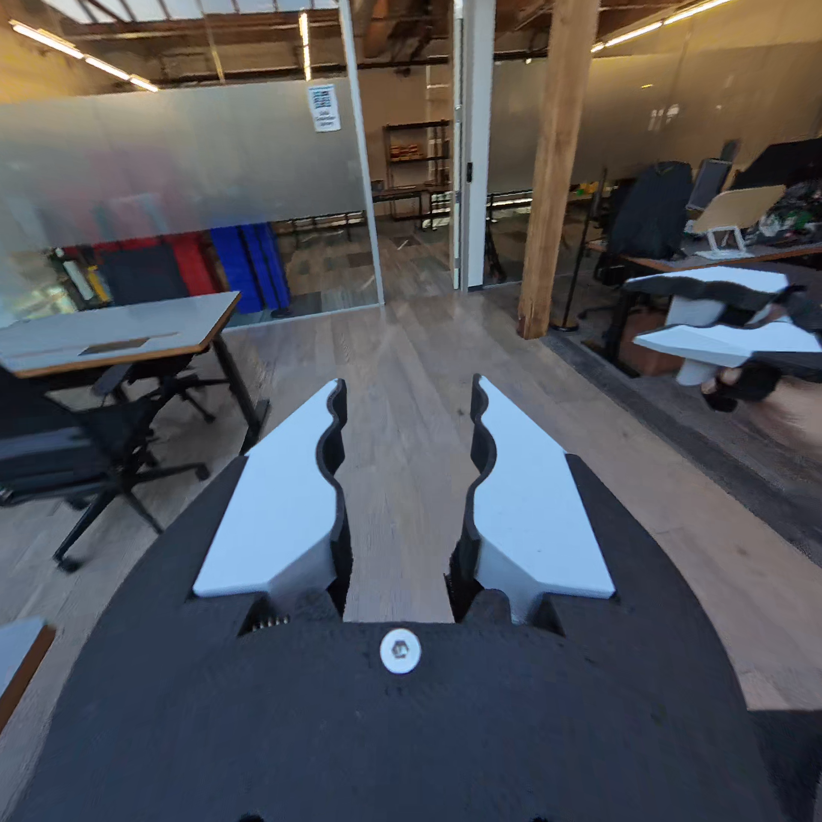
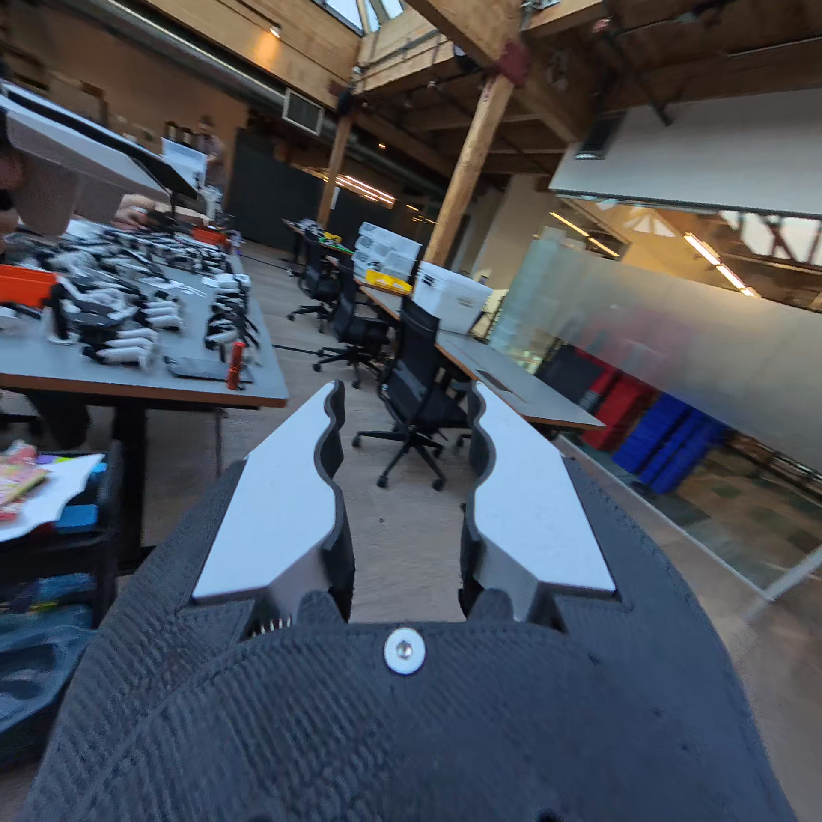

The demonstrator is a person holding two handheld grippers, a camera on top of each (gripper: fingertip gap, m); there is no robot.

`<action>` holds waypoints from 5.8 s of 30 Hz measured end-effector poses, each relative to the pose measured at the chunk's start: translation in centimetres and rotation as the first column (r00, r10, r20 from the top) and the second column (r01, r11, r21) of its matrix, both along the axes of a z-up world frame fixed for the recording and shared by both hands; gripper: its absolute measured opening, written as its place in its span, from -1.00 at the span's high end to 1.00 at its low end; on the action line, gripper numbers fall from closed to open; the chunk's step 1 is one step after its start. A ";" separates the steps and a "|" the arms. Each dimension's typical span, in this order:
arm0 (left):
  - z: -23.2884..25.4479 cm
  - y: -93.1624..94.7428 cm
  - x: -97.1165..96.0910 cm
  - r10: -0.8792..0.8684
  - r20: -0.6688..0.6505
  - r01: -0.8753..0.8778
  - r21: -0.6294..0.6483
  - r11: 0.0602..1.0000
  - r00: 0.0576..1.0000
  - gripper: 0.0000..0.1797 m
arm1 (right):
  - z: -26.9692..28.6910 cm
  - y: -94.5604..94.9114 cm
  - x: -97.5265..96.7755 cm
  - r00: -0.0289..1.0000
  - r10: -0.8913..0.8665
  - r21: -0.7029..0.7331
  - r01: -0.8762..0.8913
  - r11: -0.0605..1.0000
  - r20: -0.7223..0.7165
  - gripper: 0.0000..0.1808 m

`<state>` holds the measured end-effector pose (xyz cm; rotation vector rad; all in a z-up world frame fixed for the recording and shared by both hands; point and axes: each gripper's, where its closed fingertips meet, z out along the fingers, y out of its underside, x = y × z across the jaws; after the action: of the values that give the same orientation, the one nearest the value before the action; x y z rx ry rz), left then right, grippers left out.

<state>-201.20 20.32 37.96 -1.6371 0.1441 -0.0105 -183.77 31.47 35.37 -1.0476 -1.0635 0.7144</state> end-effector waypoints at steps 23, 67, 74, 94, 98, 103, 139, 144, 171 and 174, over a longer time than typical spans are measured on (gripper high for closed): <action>4.9 55.4 24.7 -0.496 -0.039 0.498 0.092 0.862 0.867 0.32 | 3.2 35.1 50.8 0.411 -0.911 0.116 0.907 0.405 -0.029 0.26; -0.5 138.8 73.3 -0.941 -0.043 0.938 -0.084 0.338 0.335 0.39 | -1.2 101.5 90.7 -0.214 -0.972 -0.031 0.976 -0.217 0.094 0.34; 0.5 136.8 90.9 -1.000 -0.028 0.996 -0.084 -0.001 -0.003 0.47 | -4.8 98.5 98.6 -0.296 -0.945 -0.167 0.934 -0.316 0.139 0.41; -4.5 126.0 136.3 -0.964 0.109 0.957 -0.134 -0.256 -0.243 0.48 | -5.3 92.9 135.5 -0.182 -0.949 -0.146 0.964 -0.224 0.257 0.44; -6.0 127.6 144.0 -0.963 0.106 0.952 -0.157 -0.263 -0.249 0.47 | -6.4 94.7 141.5 -0.187 -0.948 -0.161 0.959 -0.233 0.259 0.44; -6.9 130.2 153.6 -0.952 0.076 0.944 -0.126 -0.304 -0.297 0.48 | -7.3 98.5 149.9 -0.233 -0.935 -0.142 0.950 -0.278 0.268 0.43; -12.5 136.7 217.8 -0.991 0.047 0.982 -0.135 -0.129 -0.124 0.61 | -7.3 107.4 209.2 0.096 -0.962 -0.258 0.966 0.028 0.256 0.46; -14.6 142.9 222.8 -0.997 0.008 0.987 -0.138 -0.078 -0.077 0.70 | -7.3 113.4 217.3 0.175 -0.970 -0.326 0.939 0.112 0.171 0.49; -12.3 159.0 253.2 -0.894 -0.072 0.890 -0.082 0.448 0.443 1.00 | -12.1 126.1 261.3 0.442 -0.877 -0.444 0.835 0.327 0.187 1.00; -13.1 159.3 254.8 -0.877 -0.107 0.873 -0.101 0.478 0.468 1.00 | -11.9 128.8 264.0 0.482 -0.862 -0.454 0.811 0.370 0.159 1.00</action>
<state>53.56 179.66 24.84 -1.4194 1.1204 -0.7067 80.24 160.23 23.44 -1.7666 -0.0966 0.1349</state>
